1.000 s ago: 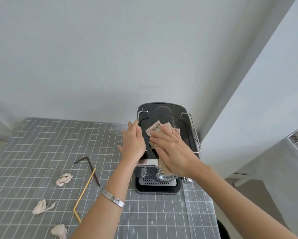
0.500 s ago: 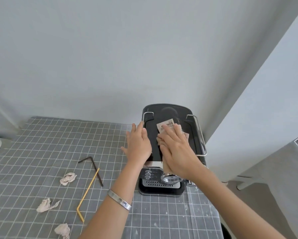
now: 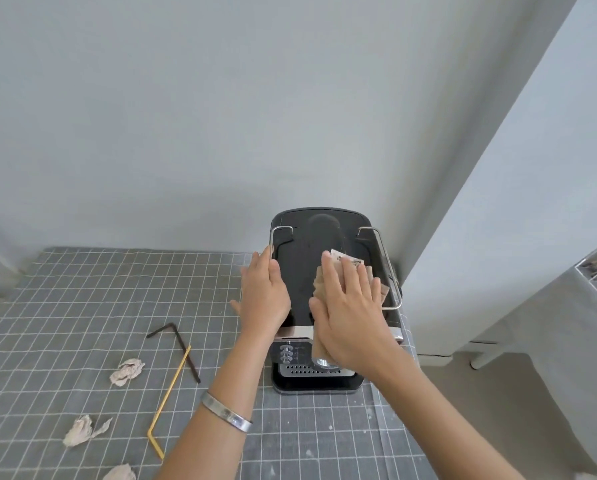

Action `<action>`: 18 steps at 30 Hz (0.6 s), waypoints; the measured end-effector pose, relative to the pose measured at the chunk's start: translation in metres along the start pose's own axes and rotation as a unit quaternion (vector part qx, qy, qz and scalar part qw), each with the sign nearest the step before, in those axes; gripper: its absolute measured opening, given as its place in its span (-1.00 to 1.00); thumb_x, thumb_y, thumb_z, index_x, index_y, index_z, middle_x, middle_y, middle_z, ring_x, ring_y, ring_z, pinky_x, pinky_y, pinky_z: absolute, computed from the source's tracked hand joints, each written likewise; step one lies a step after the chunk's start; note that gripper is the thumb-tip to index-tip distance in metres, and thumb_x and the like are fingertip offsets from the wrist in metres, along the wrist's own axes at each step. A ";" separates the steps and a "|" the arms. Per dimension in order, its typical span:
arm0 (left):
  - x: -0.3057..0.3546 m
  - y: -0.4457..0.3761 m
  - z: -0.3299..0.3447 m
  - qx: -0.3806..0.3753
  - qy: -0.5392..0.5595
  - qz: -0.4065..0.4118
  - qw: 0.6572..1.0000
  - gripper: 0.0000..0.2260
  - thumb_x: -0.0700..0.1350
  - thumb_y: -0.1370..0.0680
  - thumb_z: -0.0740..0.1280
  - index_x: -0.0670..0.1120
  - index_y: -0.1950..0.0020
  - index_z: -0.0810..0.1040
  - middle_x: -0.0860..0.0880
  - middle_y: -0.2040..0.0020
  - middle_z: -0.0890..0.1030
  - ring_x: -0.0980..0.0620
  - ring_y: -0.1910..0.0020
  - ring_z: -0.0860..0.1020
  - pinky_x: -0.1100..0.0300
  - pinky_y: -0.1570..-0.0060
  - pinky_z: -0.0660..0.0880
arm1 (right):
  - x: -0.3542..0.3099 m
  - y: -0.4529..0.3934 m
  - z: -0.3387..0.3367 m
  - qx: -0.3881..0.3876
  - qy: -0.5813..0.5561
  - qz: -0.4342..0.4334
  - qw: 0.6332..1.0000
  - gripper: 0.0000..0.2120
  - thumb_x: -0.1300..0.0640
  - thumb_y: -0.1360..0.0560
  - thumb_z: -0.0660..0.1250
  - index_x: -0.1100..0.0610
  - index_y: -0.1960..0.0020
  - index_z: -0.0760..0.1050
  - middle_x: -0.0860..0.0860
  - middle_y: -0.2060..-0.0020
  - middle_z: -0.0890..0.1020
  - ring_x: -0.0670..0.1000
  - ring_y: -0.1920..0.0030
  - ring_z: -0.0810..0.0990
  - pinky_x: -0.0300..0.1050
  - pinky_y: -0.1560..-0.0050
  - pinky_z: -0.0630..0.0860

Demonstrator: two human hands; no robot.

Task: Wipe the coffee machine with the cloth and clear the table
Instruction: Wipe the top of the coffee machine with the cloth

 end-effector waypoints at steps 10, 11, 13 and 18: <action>-0.007 -0.007 0.002 0.002 -0.010 -0.015 1.000 -0.58 0.12 -0.61 -0.10 0.22 -0.45 0.27 0.05 -0.51 0.35 -0.07 -0.53 0.25 -0.34 -0.41 0.17 | 0.023 -0.082 0.008 -0.001 -0.100 -0.016 0.995 -0.46 0.06 -0.62 -0.01 0.19 -0.56 0.05 0.13 -0.51 0.23 0.15 -0.52 0.14 0.18 -0.51 0.04; -0.007 -0.006 0.001 0.003 -0.012 -0.011 1.000 -0.58 0.12 -0.61 -0.10 0.22 -0.45 0.27 0.06 -0.51 0.35 -0.06 -0.54 0.24 -0.35 -0.41 0.17 | 0.016 -0.062 0.004 0.012 -0.101 -0.032 0.994 -0.46 0.06 -0.60 -0.02 0.19 -0.55 0.05 0.12 -0.50 0.24 0.15 -0.51 0.16 0.18 -0.50 0.06; -0.006 -0.006 0.001 0.003 -0.014 0.001 1.000 -0.58 0.11 -0.61 -0.11 0.21 -0.44 0.28 0.08 -0.49 0.36 -0.05 -0.53 0.24 -0.35 -0.40 0.18 | 0.006 -0.023 0.002 0.010 -0.101 -0.057 0.993 -0.45 0.07 -0.60 -0.03 0.19 -0.56 0.02 0.11 -0.50 0.21 0.14 -0.51 0.13 0.18 -0.51 0.06; -0.006 -0.007 0.001 -0.003 -0.020 0.002 1.000 -0.53 0.18 -0.56 -0.13 0.22 -0.42 0.31 0.08 -0.48 0.38 -0.07 -0.52 0.26 -0.34 -0.39 0.19 | 0.007 -0.066 -0.001 0.020 -0.048 -0.054 0.997 -0.50 0.11 -0.62 0.03 0.21 -0.53 0.08 0.17 -0.46 0.25 0.20 -0.46 0.18 0.12 -0.46 0.12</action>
Point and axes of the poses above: each hand's wrist, its own y-axis away from the middle knuckle, its own z-axis out of the palm, x = y × z, the point moved 9 cm from there along -y, towards the middle knuckle
